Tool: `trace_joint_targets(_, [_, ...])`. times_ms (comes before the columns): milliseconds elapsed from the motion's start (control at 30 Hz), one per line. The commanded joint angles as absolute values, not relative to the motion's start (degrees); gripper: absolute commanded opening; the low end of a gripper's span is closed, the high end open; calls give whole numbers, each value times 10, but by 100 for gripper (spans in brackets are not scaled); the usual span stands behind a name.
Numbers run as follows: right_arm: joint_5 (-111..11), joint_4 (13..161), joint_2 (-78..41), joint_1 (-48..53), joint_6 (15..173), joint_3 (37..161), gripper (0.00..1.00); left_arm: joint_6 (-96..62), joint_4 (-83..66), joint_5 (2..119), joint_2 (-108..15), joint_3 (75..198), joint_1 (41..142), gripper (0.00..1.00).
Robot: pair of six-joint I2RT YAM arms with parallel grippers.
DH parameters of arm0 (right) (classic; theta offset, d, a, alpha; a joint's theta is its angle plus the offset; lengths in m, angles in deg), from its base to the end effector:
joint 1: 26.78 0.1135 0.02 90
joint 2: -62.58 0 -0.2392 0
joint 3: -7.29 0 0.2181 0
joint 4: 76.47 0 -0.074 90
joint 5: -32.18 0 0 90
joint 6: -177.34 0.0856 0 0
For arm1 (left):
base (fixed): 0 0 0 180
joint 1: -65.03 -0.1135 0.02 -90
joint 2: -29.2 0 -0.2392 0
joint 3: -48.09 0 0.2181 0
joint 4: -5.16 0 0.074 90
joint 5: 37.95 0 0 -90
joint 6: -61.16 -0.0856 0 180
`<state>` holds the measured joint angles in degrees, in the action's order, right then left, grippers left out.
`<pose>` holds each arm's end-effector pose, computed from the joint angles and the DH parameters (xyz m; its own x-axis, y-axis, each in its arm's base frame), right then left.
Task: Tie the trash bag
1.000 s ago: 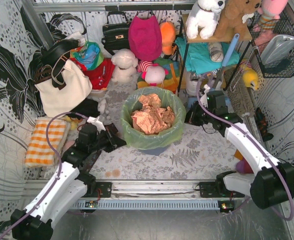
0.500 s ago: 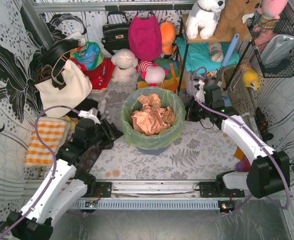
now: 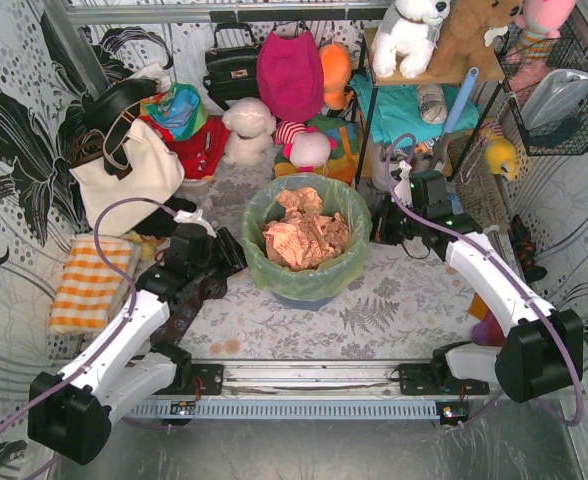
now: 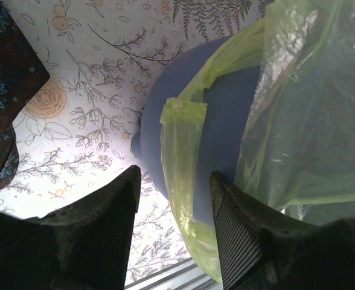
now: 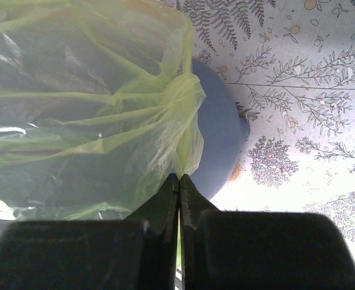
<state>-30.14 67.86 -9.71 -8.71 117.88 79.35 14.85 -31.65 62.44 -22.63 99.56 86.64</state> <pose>0.2602 0.1267 0.2526 -0.8015 0.2118 -0.5593 -0.2614 0.7170 0.6462 0.1954 -0.0940 0.2046 -0.7487 -0.4342 -0.5009 -0.0295 0.7767 -0.6292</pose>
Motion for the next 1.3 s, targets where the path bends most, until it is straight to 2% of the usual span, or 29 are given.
trace_joint_targets(0, [-298, 670, -79, -89, 1170, 809, 0, 144, -229, 649, -242, 982, 868, 59])
trace_joint_targets(167, [-295, 673, -78, -89, 1172, 800, 0, 140, -179, 659, -270, 956, 867, 58])
trace_joint_targets(400, [-292, 682, -68, -89, 1180, 789, 0, 149, -144, 675, -301, 928, 867, 45])
trace_joint_targets(467, [-293, 682, -63, -89, 1181, 786, 0, 149, -143, 677, -300, 927, 867, 37])
trace_joint_targets(567, [-297, 678, -52, -89, 1184, 782, 0, 147, -158, 672, -286, 936, 867, 18])
trace_joint_targets(700, [-302, 673, -34, -89, 1190, 778, 0, 138, -206, 649, -242, 971, 867, 0])
trace_joint_targets(1000, [-376, 607, 56, -89, 1224, 771, 0, 141, -341, 614, -138, 1029, 867, 0])
trace_joint_targets(1267, [-390, 593, 108, -89, 1251, 790, 0, 137, -403, 609, -123, 1095, 867, 0])
